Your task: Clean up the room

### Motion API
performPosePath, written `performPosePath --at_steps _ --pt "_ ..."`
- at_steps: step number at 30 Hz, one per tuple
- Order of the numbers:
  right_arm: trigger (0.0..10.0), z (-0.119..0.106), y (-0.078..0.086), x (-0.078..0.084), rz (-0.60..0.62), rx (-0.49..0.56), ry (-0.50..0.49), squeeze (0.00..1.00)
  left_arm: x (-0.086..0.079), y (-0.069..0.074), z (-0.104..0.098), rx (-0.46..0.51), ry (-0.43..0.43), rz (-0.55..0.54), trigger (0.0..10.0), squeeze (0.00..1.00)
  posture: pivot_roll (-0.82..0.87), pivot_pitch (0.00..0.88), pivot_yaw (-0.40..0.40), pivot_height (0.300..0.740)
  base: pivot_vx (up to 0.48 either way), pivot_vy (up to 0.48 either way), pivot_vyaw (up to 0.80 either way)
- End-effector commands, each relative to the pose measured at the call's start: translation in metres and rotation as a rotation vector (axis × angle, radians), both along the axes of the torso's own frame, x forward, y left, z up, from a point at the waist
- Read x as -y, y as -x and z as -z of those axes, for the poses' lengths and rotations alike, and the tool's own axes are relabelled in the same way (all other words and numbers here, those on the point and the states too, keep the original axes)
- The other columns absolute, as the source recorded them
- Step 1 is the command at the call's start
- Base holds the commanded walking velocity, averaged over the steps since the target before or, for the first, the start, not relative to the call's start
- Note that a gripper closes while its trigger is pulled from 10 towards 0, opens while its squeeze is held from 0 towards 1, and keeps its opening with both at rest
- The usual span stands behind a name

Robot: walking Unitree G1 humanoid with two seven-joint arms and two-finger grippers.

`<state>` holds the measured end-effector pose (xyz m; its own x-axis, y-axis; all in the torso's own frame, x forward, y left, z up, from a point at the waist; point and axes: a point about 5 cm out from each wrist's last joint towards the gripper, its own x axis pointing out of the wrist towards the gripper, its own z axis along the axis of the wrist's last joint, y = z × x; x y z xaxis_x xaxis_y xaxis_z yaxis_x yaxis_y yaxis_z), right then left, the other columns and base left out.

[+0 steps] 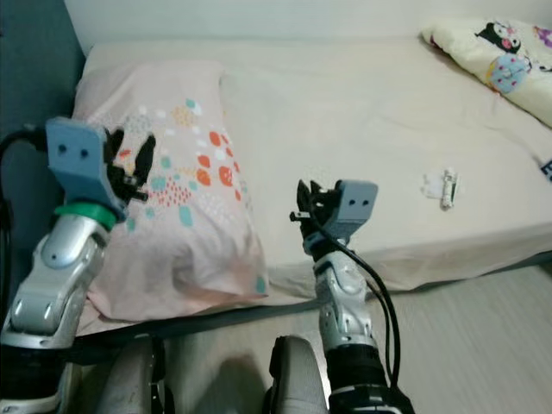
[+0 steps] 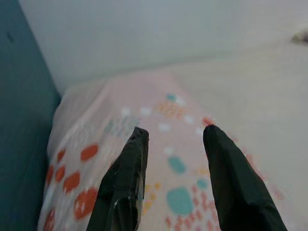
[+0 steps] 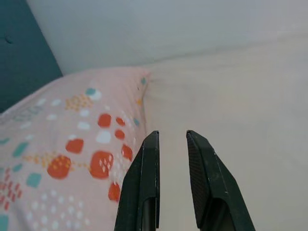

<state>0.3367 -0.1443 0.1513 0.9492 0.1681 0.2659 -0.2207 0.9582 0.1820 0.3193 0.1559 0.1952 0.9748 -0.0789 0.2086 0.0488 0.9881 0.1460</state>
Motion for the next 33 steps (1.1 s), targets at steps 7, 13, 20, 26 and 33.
performPosePath --at_steps 7,13,20,26,33 --pt "10.0 -0.006 -0.004 0.006 0.024 0.045 0.108 0.00 -0.006 -0.001 0.016 -0.035 -0.069 -0.030 10.0 0.00 0.07 0.020 -0.014 0.675 0.000 0.000 0.00" --pt "10.0 -0.005 -0.005 0.006 0.032 0.033 0.107 0.00 0.013 -0.002 0.024 -0.073 -0.057 0.054 10.0 0.00 0.07 0.017 -0.017 0.695 0.000 0.000 0.00" --pt "10.0 -0.003 -0.006 0.006 0.037 0.016 0.096 0.00 0.038 0.000 0.035 -0.131 -0.061 0.154 10.0 0.00 0.07 0.016 -0.012 0.720 0.000 0.000 0.00" --pt "10.0 0.001 -0.007 0.008 0.053 -0.002 0.082 0.00 0.041 0.002 0.043 -0.144 -0.104 0.183 10.0 0.00 0.07 0.017 -0.006 0.740 0.000 0.000 0.00" --pt "10.0 0.012 -0.009 -0.004 0.055 -0.053 0.056 0.00 0.044 0.006 0.050 -0.164 -0.111 0.214 10.0 0.00 0.07 0.016 -0.009 0.740 0.000 0.000 0.00"
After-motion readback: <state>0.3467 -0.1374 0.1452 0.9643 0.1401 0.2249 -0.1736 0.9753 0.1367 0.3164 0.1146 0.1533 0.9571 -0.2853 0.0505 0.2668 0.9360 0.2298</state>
